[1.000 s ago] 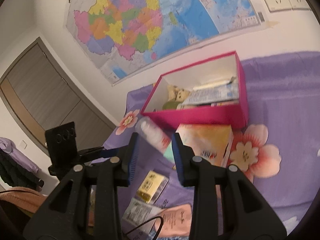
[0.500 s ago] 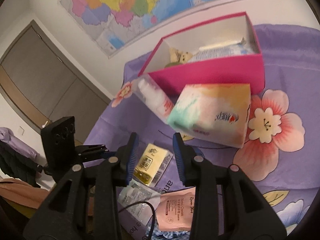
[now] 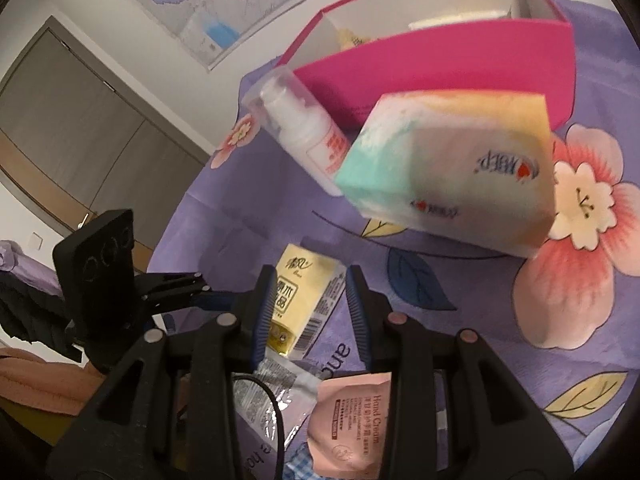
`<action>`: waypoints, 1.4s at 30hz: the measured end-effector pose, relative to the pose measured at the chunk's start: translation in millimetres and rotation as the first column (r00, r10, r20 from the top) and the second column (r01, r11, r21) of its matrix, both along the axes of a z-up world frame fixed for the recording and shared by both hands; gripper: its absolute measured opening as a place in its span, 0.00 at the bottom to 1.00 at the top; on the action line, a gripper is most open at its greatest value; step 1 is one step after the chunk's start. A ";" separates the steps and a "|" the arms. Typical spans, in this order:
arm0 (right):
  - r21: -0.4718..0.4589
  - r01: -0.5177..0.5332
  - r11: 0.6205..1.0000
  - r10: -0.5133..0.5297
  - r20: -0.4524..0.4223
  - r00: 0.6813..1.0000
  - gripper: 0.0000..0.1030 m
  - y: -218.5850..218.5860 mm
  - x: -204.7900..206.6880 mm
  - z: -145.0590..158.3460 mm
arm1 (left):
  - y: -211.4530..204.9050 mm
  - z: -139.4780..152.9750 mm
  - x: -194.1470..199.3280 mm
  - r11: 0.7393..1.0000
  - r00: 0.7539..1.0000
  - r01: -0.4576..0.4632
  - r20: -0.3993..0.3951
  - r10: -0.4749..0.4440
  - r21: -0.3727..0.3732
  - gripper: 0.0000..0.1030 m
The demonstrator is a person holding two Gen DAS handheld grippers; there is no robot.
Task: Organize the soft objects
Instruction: 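Grasp the gold tissue packet with the right gripper and lift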
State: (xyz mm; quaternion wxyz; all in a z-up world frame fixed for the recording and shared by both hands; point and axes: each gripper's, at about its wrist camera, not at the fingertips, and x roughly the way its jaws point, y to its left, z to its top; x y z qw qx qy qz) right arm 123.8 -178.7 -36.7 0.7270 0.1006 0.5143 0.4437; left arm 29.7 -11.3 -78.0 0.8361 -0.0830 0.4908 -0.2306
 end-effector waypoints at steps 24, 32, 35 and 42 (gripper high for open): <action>0.000 0.027 1.000 -0.027 -0.131 0.991 0.36 -33.8 -9.7 -20.9 | 2.0 13.0 41.5 0.999 0.995 -0.033 0.091 0.034 -0.015 0.38; 0.011 0.022 1.000 -0.020 -0.159 0.987 0.36 -36.8 -18.2 -23.8 | -5.9 1.0 59.8 0.999 0.997 0.023 0.074 -0.021 -0.034 0.37; 0.001 0.006 1.000 -0.005 -0.164 0.986 0.36 -35.4 -22.8 -26.1 | -0.7 0.7 58.0 0.999 0.998 0.018 0.068 -0.015 -0.038 0.37; 0.027 0.031 0.999 -0.027 -0.146 0.989 0.36 -36.5 -20.6 -27.8 | -7.7 0.2 51.5 0.998 0.998 0.040 0.055 -0.037 -0.053 0.36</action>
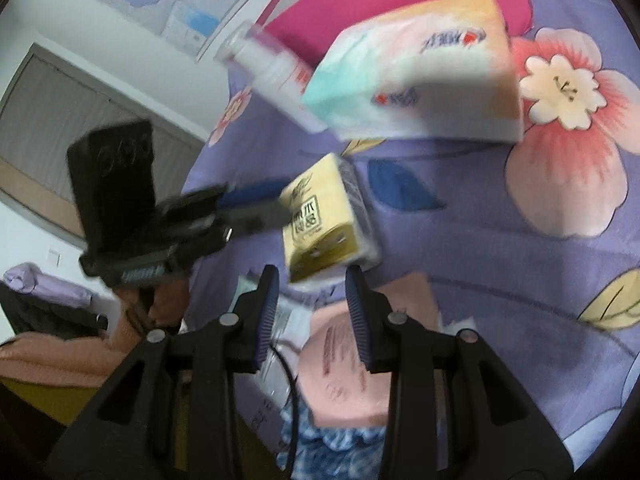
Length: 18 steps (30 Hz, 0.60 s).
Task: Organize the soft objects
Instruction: 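Grasp the gold tissue packet with the right gripper and lift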
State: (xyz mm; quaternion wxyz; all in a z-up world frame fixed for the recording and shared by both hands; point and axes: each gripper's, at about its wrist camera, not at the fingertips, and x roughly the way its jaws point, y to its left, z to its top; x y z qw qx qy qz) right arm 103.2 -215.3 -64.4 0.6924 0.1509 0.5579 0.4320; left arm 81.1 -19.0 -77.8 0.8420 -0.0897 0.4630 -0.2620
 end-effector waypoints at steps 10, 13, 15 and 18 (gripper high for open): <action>-0.013 0.104 0.994 -0.104 0.043 0.994 0.36 -5.2 19.9 -2.1 | 4.2 -3.2 3.3 0.999 0.999 -0.039 -0.015 0.039 -0.019 0.36; -0.025 0.103 0.994 -0.102 0.058 0.993 0.36 -0.1 21.9 -2.9 | 0.1 -4.6 4.8 0.999 0.999 -0.023 -0.022 0.023 -0.029 0.35; -0.038 0.102 0.994 -0.099 0.064 0.993 0.36 2.7 20.9 -3.4 | -3.4 -2.7 0.6 1.000 1.000 -0.025 -0.014 0.025 -0.014 0.35; -0.039 0.098 0.994 -0.095 0.077 0.992 0.34 4.1 18.7 1.4 | -2.0 3.4 -3.3 0.999 1.000 -0.027 -0.006 0.027 -0.027 0.35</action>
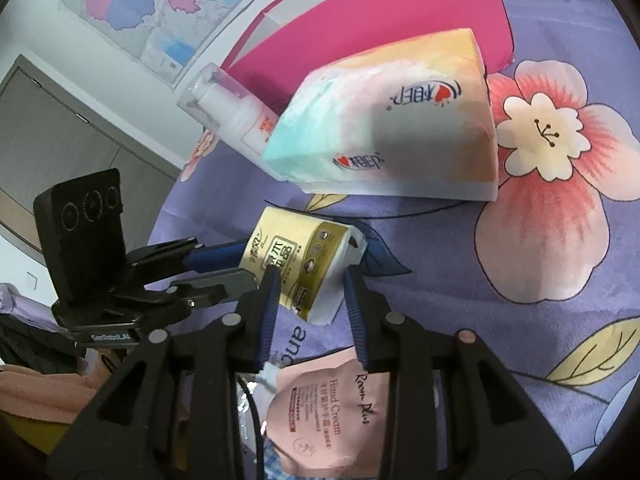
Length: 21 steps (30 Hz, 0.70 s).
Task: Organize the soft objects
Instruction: 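Grasp the gold tissue packet with the right gripper and lift, then carry the gold tissue packet into the pink box and release it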
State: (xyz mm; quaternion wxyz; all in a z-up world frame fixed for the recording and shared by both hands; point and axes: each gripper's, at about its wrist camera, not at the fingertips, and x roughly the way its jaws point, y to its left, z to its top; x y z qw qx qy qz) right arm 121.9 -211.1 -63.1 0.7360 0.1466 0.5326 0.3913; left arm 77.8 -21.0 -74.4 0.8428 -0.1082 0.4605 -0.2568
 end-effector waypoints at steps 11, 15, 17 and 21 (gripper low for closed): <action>0.036 -0.021 0.999 0.016 0.135 0.991 0.33 -3.7 -4.3 54.7 | 3.1 56.8 -15.7 1.000 0.987 0.011 0.160 -0.008 -0.020 0.35; 0.054 -0.023 0.998 0.011 0.200 0.980 0.33 -2.9 2.7 80.8 | 5.6 83.7 -12.9 1.000 0.973 0.014 0.229 -0.009 -0.022 0.35; 0.063 -0.017 0.998 0.003 0.230 0.973 0.33 0.2 8.7 93.0 | 9.5 97.1 -5.9 0.999 0.969 0.020 0.246 -0.007 -0.050 0.35; 0.095 -0.025 0.995 -0.004 0.288 0.958 0.33 6.2 25.8 118.9 | 16.1 120.4 9.7 0.999 0.955 -0.009 0.297 0.018 -0.034 0.35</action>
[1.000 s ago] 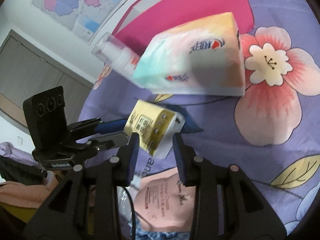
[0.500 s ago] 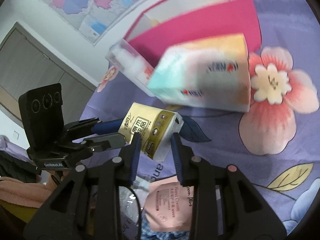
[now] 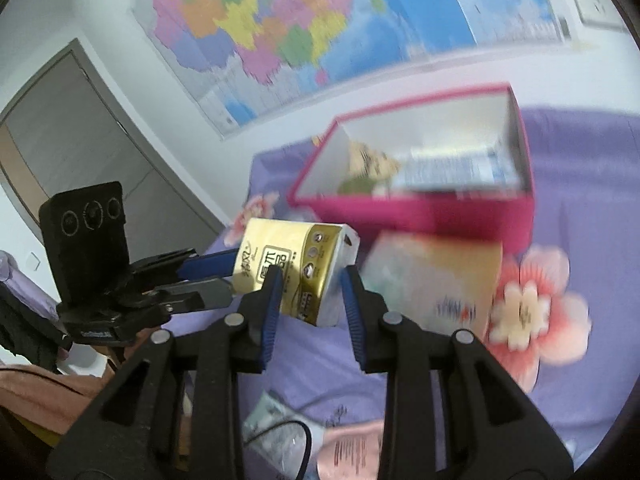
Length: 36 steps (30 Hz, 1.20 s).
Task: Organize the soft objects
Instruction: 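Carry the gold tissue packet into the pink box and release it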
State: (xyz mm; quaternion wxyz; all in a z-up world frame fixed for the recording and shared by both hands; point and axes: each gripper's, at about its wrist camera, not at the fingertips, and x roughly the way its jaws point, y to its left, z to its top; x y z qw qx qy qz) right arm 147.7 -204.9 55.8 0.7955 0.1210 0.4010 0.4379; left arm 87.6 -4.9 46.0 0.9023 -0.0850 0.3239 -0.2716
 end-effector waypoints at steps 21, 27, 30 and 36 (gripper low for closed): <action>-0.041 0.065 0.997 -0.066 -0.031 0.997 0.33 79.1 131.6 -11.5 | 50.6 -6.8 128.7 0.981 0.979 -0.185 -0.082 0.189 0.051 0.35; -0.066 0.088 0.994 -0.093 -0.079 0.992 0.33 91.4 155.7 -33.9 | 60.7 -27.3 153.9 0.976 0.967 -0.211 -0.133 0.218 0.060 0.35; -0.084 0.101 0.991 -0.109 -0.097 0.989 0.33 99.6 166.9 -43.2 | 67.1 -36.2 164.6 0.972 0.958 -0.230 -0.165 0.234 0.042 0.35; -0.101 0.147 0.984 -0.159 -0.130 0.979 0.33 101.0 179.4 -56.4 | 79.9 -47.6 172.8 0.959 0.939 -0.282 -0.194 0.284 0.036 0.39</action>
